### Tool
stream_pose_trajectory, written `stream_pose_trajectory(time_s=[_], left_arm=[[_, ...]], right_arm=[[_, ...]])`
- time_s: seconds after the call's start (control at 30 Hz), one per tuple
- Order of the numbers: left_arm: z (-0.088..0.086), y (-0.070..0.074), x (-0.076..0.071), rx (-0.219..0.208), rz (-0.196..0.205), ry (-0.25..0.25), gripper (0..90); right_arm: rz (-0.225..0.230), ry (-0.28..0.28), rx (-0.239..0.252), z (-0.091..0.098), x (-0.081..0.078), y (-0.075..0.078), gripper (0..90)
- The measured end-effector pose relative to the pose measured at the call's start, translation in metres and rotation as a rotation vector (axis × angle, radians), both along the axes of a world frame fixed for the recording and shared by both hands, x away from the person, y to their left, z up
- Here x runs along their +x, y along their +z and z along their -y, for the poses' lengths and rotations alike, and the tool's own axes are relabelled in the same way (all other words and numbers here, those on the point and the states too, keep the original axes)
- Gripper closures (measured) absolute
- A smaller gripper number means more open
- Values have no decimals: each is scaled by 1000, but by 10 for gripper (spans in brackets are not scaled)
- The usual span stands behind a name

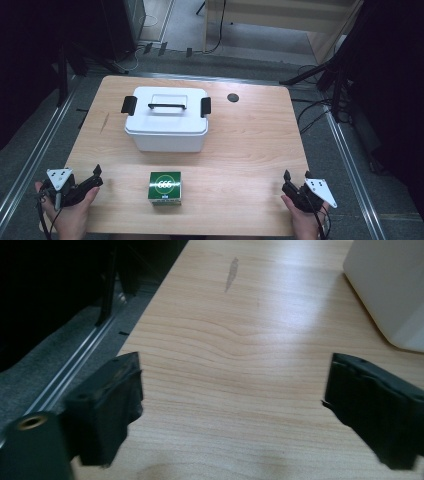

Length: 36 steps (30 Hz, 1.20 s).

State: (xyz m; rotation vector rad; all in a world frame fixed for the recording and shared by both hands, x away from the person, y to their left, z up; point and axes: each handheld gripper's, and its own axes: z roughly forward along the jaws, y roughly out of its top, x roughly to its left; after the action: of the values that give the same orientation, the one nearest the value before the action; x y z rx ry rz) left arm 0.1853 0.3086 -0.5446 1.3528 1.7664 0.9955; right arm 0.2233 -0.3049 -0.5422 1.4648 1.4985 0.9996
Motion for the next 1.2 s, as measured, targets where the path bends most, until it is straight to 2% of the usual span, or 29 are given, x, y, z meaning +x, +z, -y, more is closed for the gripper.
stream_pose_trajectory(time_s=[0.07,0.1,0.13,0.2,0.27,0.3,0.33,0.37,0.4,0.47,0.5,0.53,0.63,0.7,0.77,0.8,0.83,0.87,0.9,0.93,0.97,1.0,1.03,1.07,1.1,1.2], left_arm=[[1,1,-1,-9,4,-4,149],[1,1,-1,-9,4,-4,161],[2,1,-1,-3,3,-12,176],[3,1,-1,-5,9,-14,222],[7,2,-3,-6,-9,-6,317],[7,2,-3,-6,-9,-6,362],[10,3,-5,-17,-10,-10,405],[10,3,-5,-17,-10,-10,438],[14,3,-6,-20,-1,-31,467],[16,3,-6,-17,1,-41,514],[20,4,-7,-23,4,-71,532],[22,5,-7,-27,3,-80,559],[26,8,-10,-97,16,-118,615],[30,9,-11,-118,21,-148,641],[37,10,-12,-112,12,-176,677],[37,10,-12,-112,12,-176,696],[44,10,-13,-115,-1,-216,711],[44,10,-13,-115,-1,-216,729],[53,9,-14,-115,-14,-250,741],[57,9,-15,-110,-20,-266,748],[57,9,-15,-110,-20,-266,758],[62,9,-15,-102,-23,-268,769],[67,10,-17,-89,-36,-279,769],[75,11,-19,-78,-43,-294,796],[79,11,-19,-73,-40,-302,807],[86,10,-20,-66,-52,-322,835]], right_arm=[[9,17,-22,-3,-1,0,405],[9,17,-22,-3,-1,0,405],[22,71,-20,-6,-3,0,474],[36,99,-24,-8,-4,0,555],[41,105,-6,-13,-6,1,619],[41,105,-6,-13,-6,1,619],[47,137,20,-19,-8,3,648],[47,137,20,-19,-8,3,648],[42,174,-13,-31,-8,5,675],[13,230,38,-44,-9,8,689],[9,250,59,-49,-9,10,699],[5,253,54,-56,-10,12,709],[-25,274,58,-76,-14,16,679],[-29,317,46,-91,-19,16,661],[-26,377,24,-107,-23,16,657],[-26,377,24,-107,-23,16,657],[-24,427,12,-122,-27,15,660],[-24,427,12,-122,-27,15,660],[-39,483,41,-134,-28,14,667],[-54,517,70,-138,-29,13,687],[-54,517,70,-138,-29,13,687],[-84,564,132,-148,-30,11,733],[-84,564,132,-148,-30,11,733],[-92,589,141,-159,-30,9,767],[-98,592,129,-165,-31,8,778],[-107,602,126,-176,-31,6,808]])
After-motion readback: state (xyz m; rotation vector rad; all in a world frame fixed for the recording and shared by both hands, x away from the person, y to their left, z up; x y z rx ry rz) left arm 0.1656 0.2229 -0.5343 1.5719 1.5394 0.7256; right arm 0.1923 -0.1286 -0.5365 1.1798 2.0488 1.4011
